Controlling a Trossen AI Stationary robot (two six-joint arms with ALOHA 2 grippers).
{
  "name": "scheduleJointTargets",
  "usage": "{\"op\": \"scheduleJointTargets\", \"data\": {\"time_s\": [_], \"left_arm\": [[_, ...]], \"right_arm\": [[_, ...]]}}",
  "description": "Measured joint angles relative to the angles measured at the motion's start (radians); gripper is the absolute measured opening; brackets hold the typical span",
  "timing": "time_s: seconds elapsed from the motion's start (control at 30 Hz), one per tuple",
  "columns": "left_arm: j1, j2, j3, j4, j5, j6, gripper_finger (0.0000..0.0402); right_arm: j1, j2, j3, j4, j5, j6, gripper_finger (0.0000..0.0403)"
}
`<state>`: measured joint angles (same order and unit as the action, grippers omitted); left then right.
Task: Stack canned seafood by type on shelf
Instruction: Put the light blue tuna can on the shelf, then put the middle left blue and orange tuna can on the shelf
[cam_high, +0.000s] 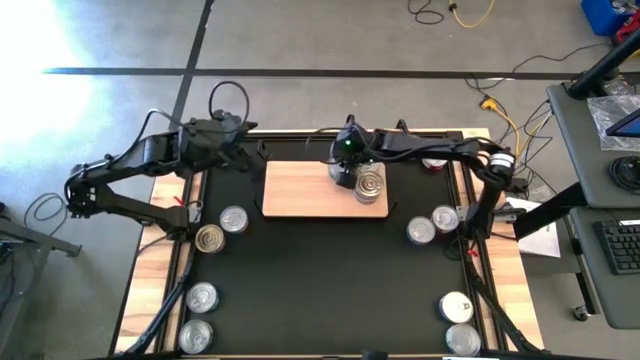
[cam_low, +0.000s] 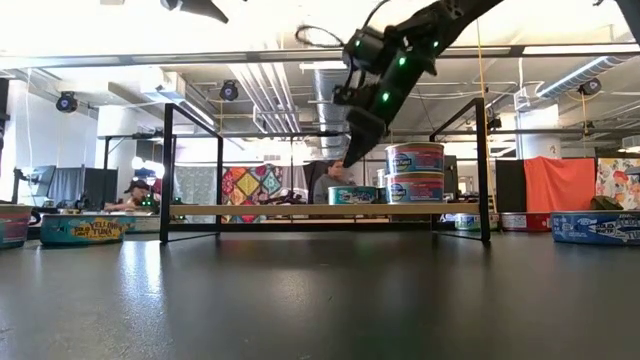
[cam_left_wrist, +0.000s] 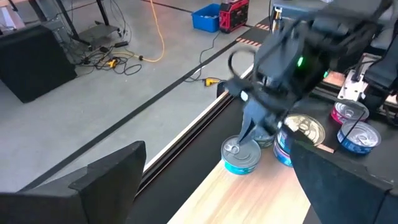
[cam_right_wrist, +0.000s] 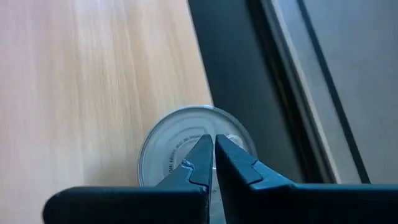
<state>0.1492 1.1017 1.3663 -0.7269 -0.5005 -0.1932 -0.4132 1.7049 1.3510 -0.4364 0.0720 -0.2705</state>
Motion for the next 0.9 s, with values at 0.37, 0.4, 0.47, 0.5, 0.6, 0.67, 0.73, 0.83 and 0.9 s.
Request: {"op": "scheduleJointTargets", "data": {"time_s": [0.37,0.4,0.47,0.5,0.6,0.67,0.73,0.83,0.9], "left_arm": [[-0.052,0.036,0.000,-0.009,-0.024,-0.009,0.0371],[-0.063,0.043,0.000,-0.019,-0.024,-0.011,0.0366],[-0.087,0.059,-0.001,-0.043,-0.024,-0.035,0.0353],[-0.101,0.066,-0.001,-0.058,-0.023,-0.057,0.0345],[-0.147,0.090,0.026,-0.115,-0.024,-0.145,0.0323],[-0.178,0.106,0.053,-0.173,-0.024,-0.207,0.0309],[-0.209,0.121,0.086,-0.248,0.017,-0.274,0.0295],[-0.243,0.139,0.126,-0.374,0.120,-0.365,0.0276],[-0.267,0.143,0.143,-0.441,0.161,-0.434,0.0264]], "right_arm": [[0.022,-0.164,0.002,-0.110,-0.147,0.127,0.0012],[0.031,-0.173,0.002,-0.126,-0.151,0.127,0.0012],[0.056,-0.187,0.002,-0.165,-0.151,0.124,0.0012],[0.069,-0.196,0.002,-0.180,-0.151,0.124,0.0012],[0.115,-0.220,0.002,-0.224,-0.150,0.131,0.0012],[0.155,-0.236,0.002,-0.236,-0.138,0.130,0.0012],[0.207,-0.254,-0.001,-0.248,-0.085,0.112,0.0012],[0.292,-0.275,-0.004,-0.277,0.008,0.041,0.0012],[0.348,-0.278,-0.004,-0.309,0.030,0.019,0.0012]]}}
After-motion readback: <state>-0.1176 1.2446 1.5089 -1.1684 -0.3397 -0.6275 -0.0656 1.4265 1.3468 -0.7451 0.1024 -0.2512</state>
